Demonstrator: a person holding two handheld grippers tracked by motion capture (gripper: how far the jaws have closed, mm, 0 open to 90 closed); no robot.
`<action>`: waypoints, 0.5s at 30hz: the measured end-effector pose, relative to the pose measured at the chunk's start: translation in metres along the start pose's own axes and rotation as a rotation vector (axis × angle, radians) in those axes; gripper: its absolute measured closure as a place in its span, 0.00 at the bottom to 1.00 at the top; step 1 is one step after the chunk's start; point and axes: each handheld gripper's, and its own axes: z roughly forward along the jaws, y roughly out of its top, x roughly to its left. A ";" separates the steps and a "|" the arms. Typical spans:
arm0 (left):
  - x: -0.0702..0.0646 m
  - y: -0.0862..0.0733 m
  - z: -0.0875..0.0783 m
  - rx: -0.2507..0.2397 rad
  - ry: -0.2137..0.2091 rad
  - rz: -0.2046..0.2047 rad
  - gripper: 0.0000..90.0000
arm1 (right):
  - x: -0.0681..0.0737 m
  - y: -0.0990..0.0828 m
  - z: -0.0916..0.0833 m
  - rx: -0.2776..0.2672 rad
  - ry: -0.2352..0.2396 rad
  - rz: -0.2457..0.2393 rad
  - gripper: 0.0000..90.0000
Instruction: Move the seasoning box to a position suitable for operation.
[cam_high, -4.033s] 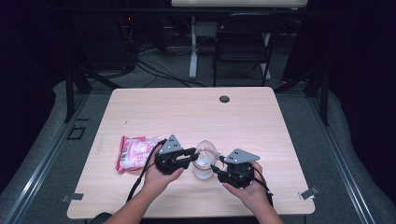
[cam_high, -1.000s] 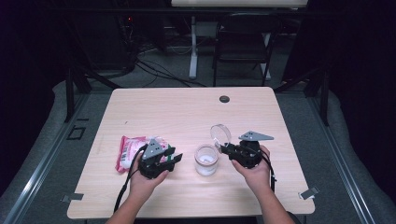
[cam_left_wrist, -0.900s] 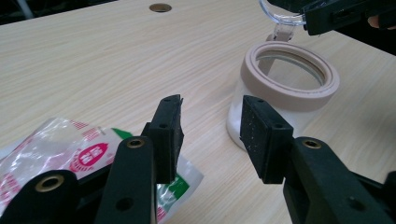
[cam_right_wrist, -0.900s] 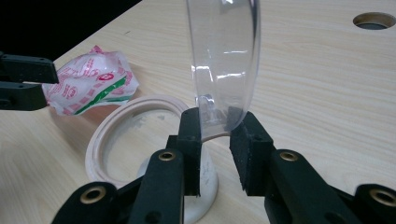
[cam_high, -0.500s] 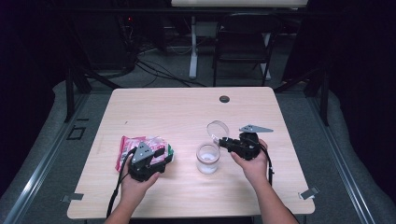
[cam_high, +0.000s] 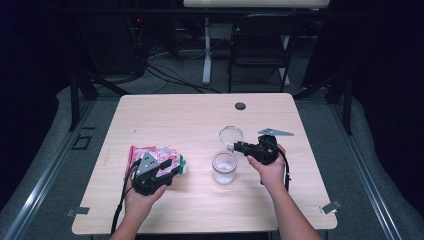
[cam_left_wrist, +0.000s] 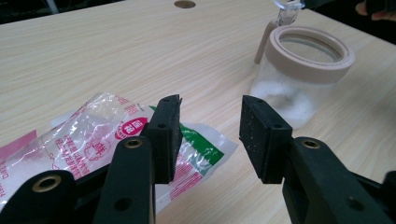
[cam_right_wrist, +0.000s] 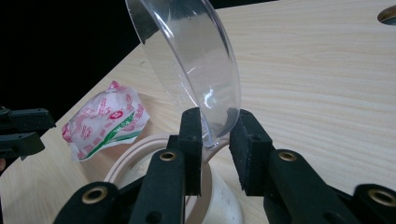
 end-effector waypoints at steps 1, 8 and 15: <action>0.000 0.000 0.000 0.000 0.000 0.000 0.65 | 0.000 0.000 0.000 0.000 0.000 0.000 0.82; 0.008 0.005 0.002 -0.010 -0.041 -0.021 0.64 | 0.003 -0.002 -0.008 -0.010 -0.075 -0.053 0.72; 0.016 0.009 0.007 -0.019 -0.051 -0.056 0.62 | 0.011 -0.005 -0.022 -0.001 -0.112 -0.136 0.67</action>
